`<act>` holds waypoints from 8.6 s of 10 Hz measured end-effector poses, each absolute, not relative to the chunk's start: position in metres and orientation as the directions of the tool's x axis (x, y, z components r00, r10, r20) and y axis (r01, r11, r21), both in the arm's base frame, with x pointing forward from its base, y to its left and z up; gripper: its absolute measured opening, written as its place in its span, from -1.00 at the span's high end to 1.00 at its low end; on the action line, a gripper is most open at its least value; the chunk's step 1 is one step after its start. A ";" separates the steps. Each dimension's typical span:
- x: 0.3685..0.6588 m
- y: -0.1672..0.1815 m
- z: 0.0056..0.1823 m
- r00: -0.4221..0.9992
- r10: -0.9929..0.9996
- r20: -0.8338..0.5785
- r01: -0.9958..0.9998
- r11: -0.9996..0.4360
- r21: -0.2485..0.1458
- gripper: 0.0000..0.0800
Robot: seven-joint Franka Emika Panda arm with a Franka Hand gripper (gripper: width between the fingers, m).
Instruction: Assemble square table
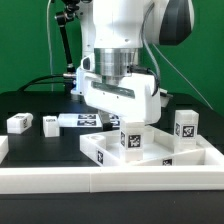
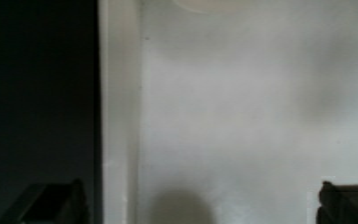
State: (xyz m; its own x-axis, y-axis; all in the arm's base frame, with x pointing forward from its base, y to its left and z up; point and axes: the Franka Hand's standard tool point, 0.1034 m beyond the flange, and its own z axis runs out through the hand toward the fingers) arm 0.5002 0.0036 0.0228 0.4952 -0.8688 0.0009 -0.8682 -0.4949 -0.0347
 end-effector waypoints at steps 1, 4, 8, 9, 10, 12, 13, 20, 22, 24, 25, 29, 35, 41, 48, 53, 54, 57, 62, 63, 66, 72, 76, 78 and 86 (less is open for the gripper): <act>0.499 0.002 0.021 0.500 -0.866 0.002 -0.866 -0.500 -0.032 -0.62; 0.495 0.000 0.014 0.501 -0.865 -0.002 -0.865 -0.501 -0.016 -0.09; 0.480 -0.009 0.009 0.478 -0.878 -0.028 -0.878 -0.479 0.022 0.82; 0.480 -0.009 0.009 0.476 -0.879 -0.029 -0.879 -0.477 0.022 0.82; 0.480 -0.009 0.009 0.470 -0.882 -0.030 -0.882 -0.470 0.020 0.83; 0.480 -0.010 0.009 0.468 -0.883 -0.029 -0.883 -0.469 0.020 0.83; 0.480 -0.010 0.009 0.468 -0.883 -0.029 -0.883 -0.468 0.020 0.83; 0.481 -0.015 0.009 0.529 -0.848 -0.026 -0.848 -0.530 0.018 0.83; 0.482 -0.022 0.011 0.603 -0.797 -0.018 -0.797 -0.603 0.014 0.83; 0.488 -0.036 0.014 0.738 -0.675 -0.015 -0.674 -0.738 0.010 0.83; 0.492 -0.043 0.016 0.820 -0.573 -0.019 -0.573 -0.820 0.005 0.84; 0.494 -0.045 0.017 0.938 -0.346 -0.018 -0.346 -0.938 0.003 0.84; 0.493 -0.050 0.017 0.999 -0.030 -0.024 -0.030 -1.000 0.008 0.84; 0.530 -0.037 0.015 0.887 0.460 -0.041 0.461 -0.887 0.033 0.84; 0.542 -0.026 0.016 0.619 0.781 -0.080 0.785 -0.618 0.045 0.84; 0.553 -0.024 0.016 0.280 0.952 -0.126 0.960 -0.280 0.020 0.84; 0.553 -0.027 0.016 0.224 0.965 -0.135 0.974 -0.225 0.014 0.84; 0.564 0.002 0.020 0.131 0.981 -0.144 0.991 -0.132 0.000 0.84; 0.584 0.042 0.021 0.109 0.984 -0.140 0.994 -0.111 -0.007 0.84; 0.584 0.042 0.020 0.109 0.984 -0.140 0.994 -0.111 -0.007 0.84; 0.593 0.058 0.018 0.083 0.988 -0.133 0.996 -0.084 -0.003 0.84; 0.619 0.077 0.017 0.052 0.986 -0.158 0.998 -0.055 -0.012 0.84; 0.616 0.074 0.018 0.058 0.985 -0.163 0.998 -0.062 -0.023 0.26; 0.610 0.069 0.032 0.079 0.981 -0.180 0.995 -0.089 -0.052 -0.20; 0.589 0.024 0.071 0.236 0.955 -0.178 0.971 -0.238 0.011 -0.62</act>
Offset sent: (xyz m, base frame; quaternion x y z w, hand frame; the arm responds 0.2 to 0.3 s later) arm 0.0000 0.0000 0.0000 0.0000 0.0000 0.0000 1.0000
